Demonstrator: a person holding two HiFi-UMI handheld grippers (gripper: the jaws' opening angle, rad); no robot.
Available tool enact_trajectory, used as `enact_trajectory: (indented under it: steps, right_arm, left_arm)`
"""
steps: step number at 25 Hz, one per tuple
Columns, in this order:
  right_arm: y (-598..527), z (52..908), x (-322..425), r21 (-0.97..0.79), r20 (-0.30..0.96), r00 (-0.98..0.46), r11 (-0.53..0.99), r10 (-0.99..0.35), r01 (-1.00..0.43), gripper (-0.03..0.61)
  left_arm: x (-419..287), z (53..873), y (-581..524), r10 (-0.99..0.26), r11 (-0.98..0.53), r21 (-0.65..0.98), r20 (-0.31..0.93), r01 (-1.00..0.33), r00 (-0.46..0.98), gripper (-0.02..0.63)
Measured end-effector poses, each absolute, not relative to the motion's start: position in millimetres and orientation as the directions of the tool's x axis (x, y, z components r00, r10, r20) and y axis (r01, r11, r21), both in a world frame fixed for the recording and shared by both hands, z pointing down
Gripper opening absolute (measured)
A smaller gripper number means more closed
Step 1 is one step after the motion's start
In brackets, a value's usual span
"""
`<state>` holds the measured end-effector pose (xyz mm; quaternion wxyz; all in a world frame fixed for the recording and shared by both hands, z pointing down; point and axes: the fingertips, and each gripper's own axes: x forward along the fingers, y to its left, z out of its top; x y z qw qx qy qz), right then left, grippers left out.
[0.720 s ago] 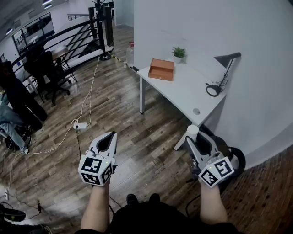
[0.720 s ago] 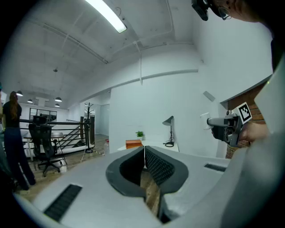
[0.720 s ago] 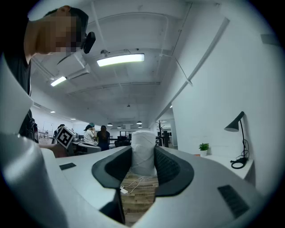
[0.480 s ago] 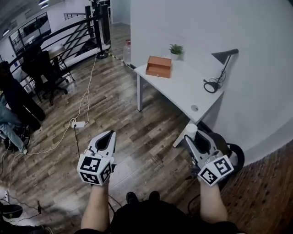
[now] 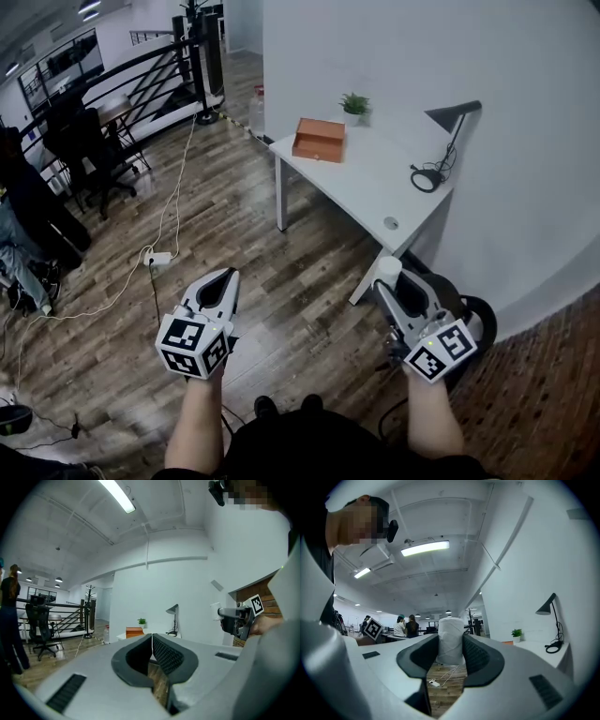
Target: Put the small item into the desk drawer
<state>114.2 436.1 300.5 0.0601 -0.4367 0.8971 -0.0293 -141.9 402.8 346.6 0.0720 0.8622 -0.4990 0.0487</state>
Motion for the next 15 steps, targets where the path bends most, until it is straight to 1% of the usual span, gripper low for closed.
enact_trajectory:
  steps: [5, 10, 15]
  right_arm:
    - [441.0, 304.9, 137.4, -0.091, -0.069, -0.594, 0.598, -0.802, -0.797, 0.16]
    - [447.2, 307.9, 159.3, -0.126, -0.089, -0.62, 0.627, -0.779, -0.769, 0.161]
    - [454.1, 322.4, 184.6, -0.172, -0.083, -0.609, 0.613, -0.789, -0.771, 0.161]
  left_arm:
    - [-116.3, 340.2, 406.2, -0.845, -0.507, 0.08, 0.147, -0.858, 0.514, 0.014]
    - [-88.6, 335.1, 408.5, -0.845, -0.508, 0.084, 0.144, -0.857, 0.515, 0.014]
    - [-65.0, 337.1, 414.6, -0.842, -0.511, 0.072, 0.156, -0.857, 0.516, 0.014]
